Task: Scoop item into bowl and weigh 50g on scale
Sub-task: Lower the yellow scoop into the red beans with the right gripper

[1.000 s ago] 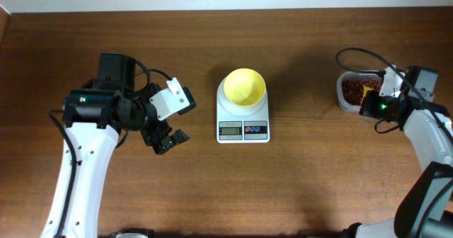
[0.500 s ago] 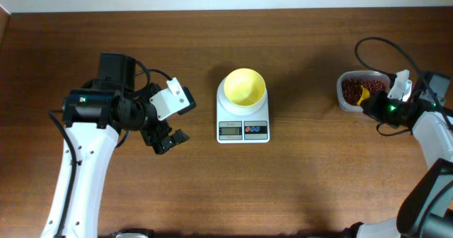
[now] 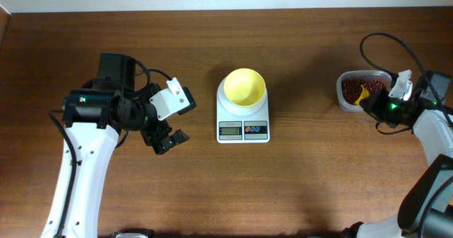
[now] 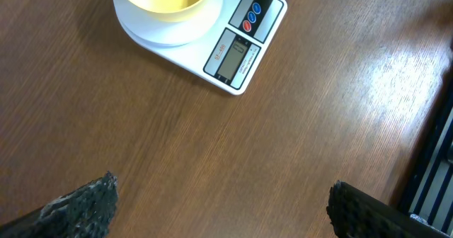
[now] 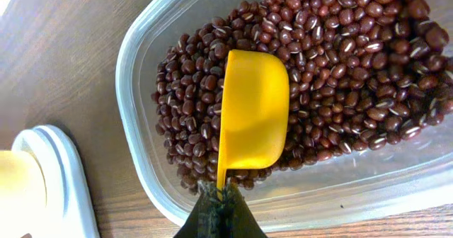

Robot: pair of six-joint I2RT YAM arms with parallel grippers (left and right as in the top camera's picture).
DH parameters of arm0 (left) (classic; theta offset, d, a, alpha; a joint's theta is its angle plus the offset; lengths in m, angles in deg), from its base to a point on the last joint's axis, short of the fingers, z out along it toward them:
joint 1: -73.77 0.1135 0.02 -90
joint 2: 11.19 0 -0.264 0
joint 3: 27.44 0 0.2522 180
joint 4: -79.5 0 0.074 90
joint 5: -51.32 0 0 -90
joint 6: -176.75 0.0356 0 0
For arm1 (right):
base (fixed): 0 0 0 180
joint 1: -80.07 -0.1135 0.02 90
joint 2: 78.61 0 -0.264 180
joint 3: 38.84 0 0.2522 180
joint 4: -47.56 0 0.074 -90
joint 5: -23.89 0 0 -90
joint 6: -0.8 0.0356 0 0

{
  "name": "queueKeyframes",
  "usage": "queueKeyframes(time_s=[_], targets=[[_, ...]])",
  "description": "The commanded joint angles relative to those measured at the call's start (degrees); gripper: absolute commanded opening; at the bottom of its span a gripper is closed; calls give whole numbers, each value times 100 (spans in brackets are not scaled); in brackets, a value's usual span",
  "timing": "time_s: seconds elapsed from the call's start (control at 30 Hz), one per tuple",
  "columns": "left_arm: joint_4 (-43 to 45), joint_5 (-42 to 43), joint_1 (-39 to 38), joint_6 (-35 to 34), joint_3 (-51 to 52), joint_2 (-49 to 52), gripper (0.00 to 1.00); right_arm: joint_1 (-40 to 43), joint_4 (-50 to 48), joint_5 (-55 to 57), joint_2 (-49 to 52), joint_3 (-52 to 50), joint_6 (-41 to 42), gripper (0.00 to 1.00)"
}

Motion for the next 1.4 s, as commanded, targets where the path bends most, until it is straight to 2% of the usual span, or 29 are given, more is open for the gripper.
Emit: queueKeyframes(time_s=[0.0,0.47,0.77,1.37], targets=[[9,103,-2,90,-94,-79,99,-55,144,31,299,-186,374,4],[9,103,-2,90,-94,-79,99,20,170,-138,664,-192,1147,4],[9,103,-2,90,-94,-79,99,20,468,234,664,-192,1141,4],[9,103,-2,90,-94,-76,99,22,227,-98,662,-155,1137,4]])
